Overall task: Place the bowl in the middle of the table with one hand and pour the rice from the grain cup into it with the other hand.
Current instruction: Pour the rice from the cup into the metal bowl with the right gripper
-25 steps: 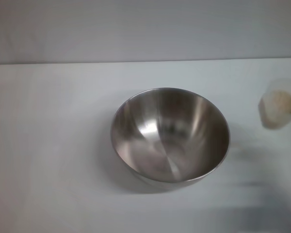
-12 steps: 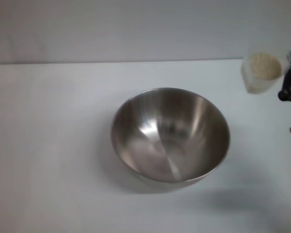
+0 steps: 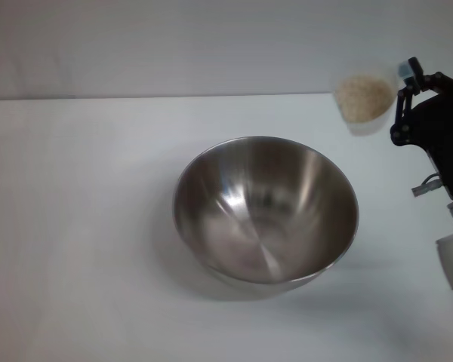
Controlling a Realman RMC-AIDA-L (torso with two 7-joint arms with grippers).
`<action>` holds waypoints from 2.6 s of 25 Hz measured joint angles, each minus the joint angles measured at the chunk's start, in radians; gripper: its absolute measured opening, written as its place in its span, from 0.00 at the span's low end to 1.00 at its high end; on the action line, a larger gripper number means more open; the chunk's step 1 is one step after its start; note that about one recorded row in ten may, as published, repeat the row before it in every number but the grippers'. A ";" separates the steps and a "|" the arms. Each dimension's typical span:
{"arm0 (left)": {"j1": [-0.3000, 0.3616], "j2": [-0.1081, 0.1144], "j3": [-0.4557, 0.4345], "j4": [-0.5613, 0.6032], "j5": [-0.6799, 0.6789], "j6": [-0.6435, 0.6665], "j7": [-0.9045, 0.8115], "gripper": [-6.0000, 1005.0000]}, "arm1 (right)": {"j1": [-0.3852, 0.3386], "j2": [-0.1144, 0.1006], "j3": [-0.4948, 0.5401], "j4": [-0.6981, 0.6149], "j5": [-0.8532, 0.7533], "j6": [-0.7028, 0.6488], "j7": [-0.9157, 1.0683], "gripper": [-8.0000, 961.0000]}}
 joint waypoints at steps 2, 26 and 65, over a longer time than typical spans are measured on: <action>0.001 0.000 -0.001 0.000 0.000 0.002 -0.001 0.76 | 0.001 0.001 0.000 0.003 -0.010 0.005 -0.047 0.02; 0.003 -0.002 0.000 -0.006 0.000 0.007 -0.003 0.76 | 0.010 0.005 -0.078 0.062 -0.076 0.041 -0.806 0.02; 0.007 -0.005 0.001 -0.002 -0.002 -0.001 -0.004 0.76 | 0.050 0.005 -0.100 -0.047 -0.204 0.050 -1.059 0.02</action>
